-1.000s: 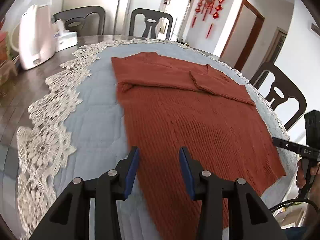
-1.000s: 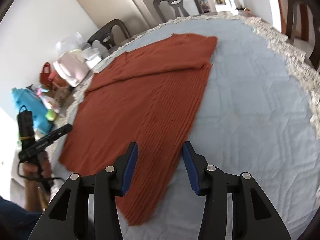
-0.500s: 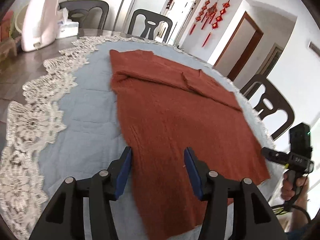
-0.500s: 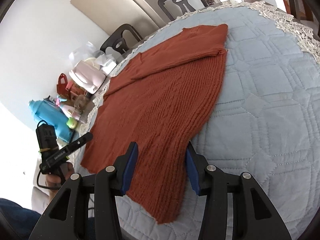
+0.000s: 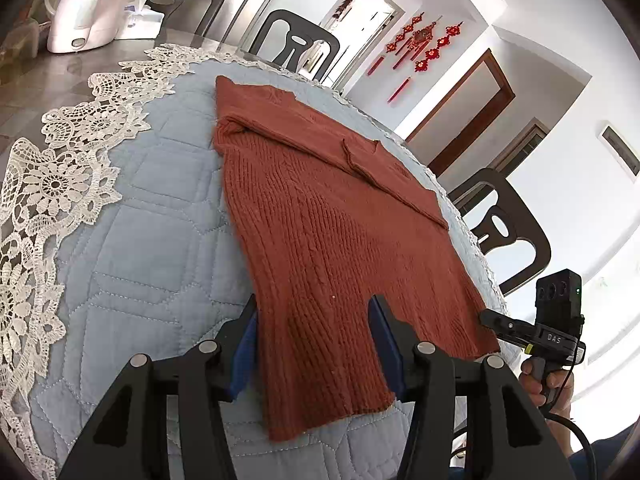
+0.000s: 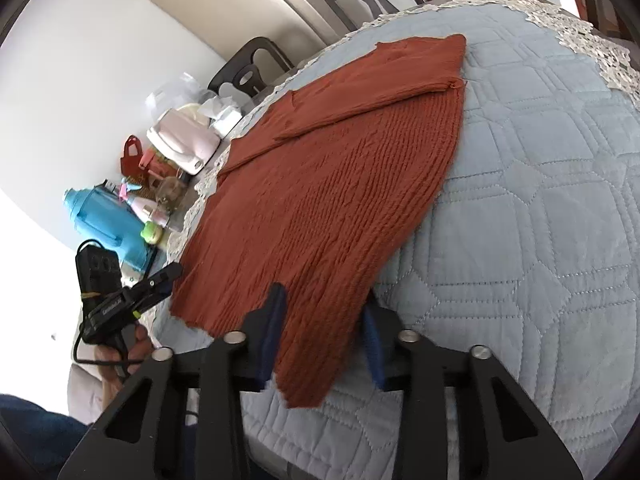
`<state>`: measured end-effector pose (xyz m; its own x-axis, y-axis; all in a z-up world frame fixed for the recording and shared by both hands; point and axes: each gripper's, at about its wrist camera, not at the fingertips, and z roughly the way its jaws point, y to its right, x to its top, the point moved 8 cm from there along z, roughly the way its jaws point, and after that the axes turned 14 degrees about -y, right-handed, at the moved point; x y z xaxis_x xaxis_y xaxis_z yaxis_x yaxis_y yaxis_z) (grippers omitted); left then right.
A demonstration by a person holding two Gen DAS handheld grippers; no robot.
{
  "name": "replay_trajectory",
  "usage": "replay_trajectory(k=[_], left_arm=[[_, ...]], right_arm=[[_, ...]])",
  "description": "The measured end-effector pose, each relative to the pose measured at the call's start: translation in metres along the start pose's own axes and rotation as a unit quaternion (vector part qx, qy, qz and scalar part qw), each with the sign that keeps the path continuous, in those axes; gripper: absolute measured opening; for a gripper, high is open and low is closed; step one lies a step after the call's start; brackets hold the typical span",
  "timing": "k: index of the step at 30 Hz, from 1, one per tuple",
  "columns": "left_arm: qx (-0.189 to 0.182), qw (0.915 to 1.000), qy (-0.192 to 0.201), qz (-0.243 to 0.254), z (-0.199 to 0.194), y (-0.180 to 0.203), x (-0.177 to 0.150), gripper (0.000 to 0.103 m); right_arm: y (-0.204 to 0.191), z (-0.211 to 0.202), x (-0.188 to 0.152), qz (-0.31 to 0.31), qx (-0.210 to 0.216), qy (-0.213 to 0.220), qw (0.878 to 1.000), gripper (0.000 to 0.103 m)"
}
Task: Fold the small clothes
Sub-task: 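Lower both grippers to the sweater hem and grasp it, then lift the hem with both grippers and fold it toward the collar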
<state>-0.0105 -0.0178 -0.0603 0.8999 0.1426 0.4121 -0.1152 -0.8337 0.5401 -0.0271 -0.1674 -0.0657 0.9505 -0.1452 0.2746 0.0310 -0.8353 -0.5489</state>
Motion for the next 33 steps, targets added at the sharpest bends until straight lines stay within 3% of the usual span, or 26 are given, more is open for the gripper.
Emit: replay_trajectory(k=[5, 7, 20, 26, 33], left_arm=[[0.005, 0.9998, -0.004, -0.017, 0.004, -0.008, 0.004, 0.025], [0.015, 0.9997, -0.006, -0.020, 0.005, -0.012, 0.005, 0.009], [-0.008, 0.9993, 0.033, -0.016, -0.034, -0.011, 0.021, 0.008], [-0.025, 0.9973, 0.068, -0.004, -0.045, 0.000, 0.056, 0.008], [-0.017, 0.9964, 0.083, -0.003, -0.037, -0.005, 0.117, 0.008]], right_arm=[[0.009, 0.000, -0.001, 0.021, 0.004, 0.007, 1.000, 0.009], [0.009, -0.002, -0.002, 0.020, 0.002, 0.011, 1.000, 0.008], [0.005, -0.041, 0.009, 0.011, 0.024, 0.046, 0.999, 0.008], [-0.006, -0.059, 0.046, -0.006, 0.044, 0.076, 0.996, 0.008], [0.006, -0.057, 0.109, 0.002, 0.046, 0.094, 0.994, 0.008]])
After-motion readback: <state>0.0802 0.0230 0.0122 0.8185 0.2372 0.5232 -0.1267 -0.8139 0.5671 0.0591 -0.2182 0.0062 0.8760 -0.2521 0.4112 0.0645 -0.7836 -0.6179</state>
